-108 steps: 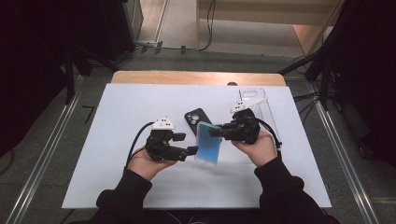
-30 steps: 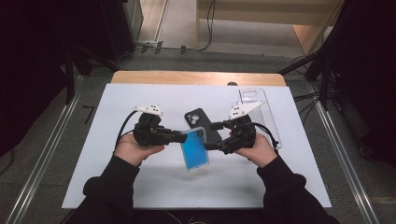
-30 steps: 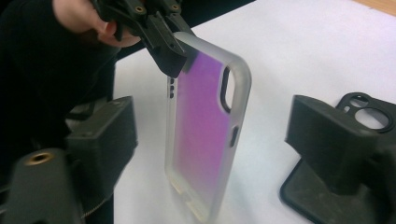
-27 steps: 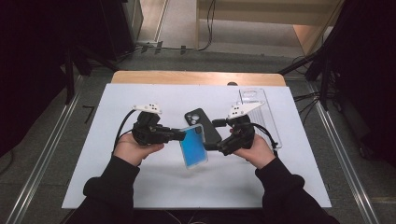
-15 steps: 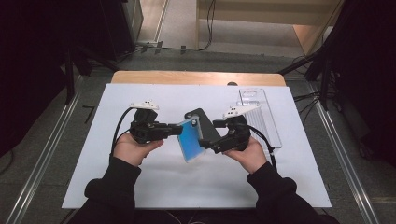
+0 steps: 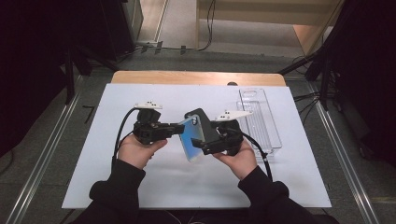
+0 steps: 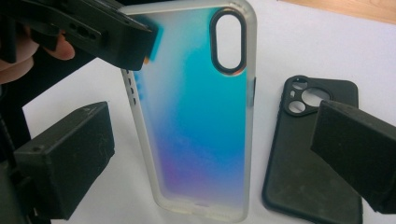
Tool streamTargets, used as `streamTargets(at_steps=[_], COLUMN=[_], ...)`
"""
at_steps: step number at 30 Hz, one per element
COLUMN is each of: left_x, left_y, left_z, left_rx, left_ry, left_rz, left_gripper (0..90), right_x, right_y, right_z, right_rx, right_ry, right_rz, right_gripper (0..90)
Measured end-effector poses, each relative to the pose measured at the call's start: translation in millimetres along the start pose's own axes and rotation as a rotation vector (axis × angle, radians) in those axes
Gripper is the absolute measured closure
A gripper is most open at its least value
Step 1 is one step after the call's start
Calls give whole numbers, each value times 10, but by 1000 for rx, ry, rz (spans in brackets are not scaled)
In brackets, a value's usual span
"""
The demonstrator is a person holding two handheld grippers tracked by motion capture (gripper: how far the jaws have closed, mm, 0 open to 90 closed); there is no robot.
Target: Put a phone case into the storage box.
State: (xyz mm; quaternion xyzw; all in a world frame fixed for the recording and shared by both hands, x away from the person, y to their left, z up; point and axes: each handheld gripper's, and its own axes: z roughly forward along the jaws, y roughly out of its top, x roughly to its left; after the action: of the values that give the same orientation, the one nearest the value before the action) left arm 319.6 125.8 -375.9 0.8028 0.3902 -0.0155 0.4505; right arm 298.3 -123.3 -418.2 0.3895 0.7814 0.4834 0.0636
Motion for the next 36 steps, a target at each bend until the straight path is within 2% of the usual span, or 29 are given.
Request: streamTargets(at_steps=[6,13,21,24,26,27,34,36], left_x=[-39,-104,-170,-189,-198,-203,-223,-244], left_y=[5,6,-5,-10,-9,-9,-2,9], left_z=[31,78,131,143,141,141,129,106], left_rx=[9,18,24,20,17,15,13,10], left_ry=[25,15,6,1,0,-1,-5,0], left_rz=[-12,-25,-24,-25,-28,-28,-21,-6], left_gripper=[814,814,814,814,814,813,811,805], right_x=[63,160,178,179,174,172,165,173], right_y=[-26,-42,-49,-53,-58,-62,-77,-69], right_z=[81,170,233,233,230,223,195,185], right_rx=[-2,-6,-4,-11,-10,-15,-32,-35], right_ry=[-30,-76,-88,-100,-100,-96,-88,-83], right_rz=[21,19,29,32,35,30,-1,-5], right_gripper=[0,0,0,44,120,131,151,153])
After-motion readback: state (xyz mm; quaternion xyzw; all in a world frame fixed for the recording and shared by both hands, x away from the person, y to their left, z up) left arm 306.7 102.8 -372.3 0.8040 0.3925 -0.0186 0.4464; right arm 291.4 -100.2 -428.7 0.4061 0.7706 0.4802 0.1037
